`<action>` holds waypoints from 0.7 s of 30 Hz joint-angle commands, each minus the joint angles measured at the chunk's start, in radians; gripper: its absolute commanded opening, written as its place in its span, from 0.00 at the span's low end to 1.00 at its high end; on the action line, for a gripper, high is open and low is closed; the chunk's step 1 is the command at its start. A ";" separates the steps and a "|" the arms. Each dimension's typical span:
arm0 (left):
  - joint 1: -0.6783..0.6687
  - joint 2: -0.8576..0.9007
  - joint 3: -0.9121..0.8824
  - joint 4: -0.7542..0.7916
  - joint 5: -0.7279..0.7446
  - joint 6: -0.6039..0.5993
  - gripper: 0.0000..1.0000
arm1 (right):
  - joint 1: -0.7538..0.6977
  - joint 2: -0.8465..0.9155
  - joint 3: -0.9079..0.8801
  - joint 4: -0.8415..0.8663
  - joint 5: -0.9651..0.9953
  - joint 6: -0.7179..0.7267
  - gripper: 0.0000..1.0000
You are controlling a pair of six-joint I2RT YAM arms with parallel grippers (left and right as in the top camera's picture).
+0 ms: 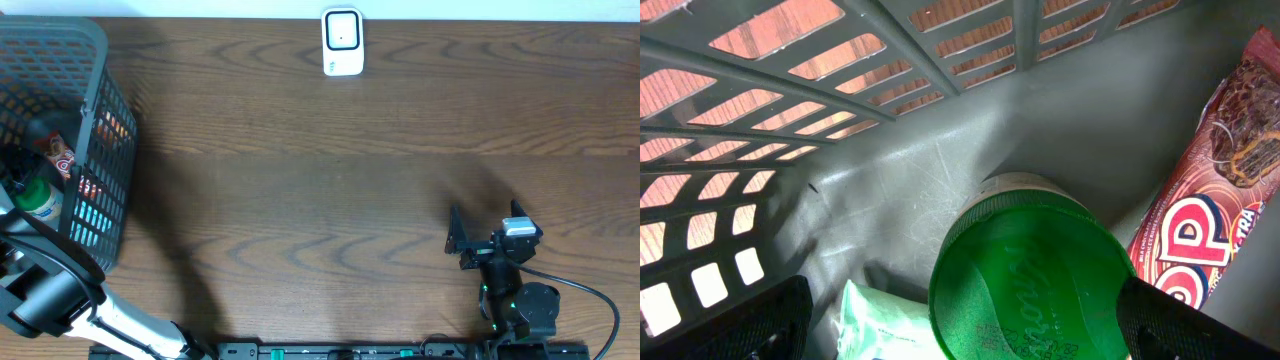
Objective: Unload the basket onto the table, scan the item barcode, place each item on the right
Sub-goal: 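Move the left gripper over the basket toward the green-capped bottle, then grasp the green-capped bottle with the left gripper and lift it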
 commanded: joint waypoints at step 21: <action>0.000 -0.150 -0.042 0.000 0.052 -0.062 0.98 | -0.009 -0.005 -0.003 -0.001 -0.002 0.000 0.99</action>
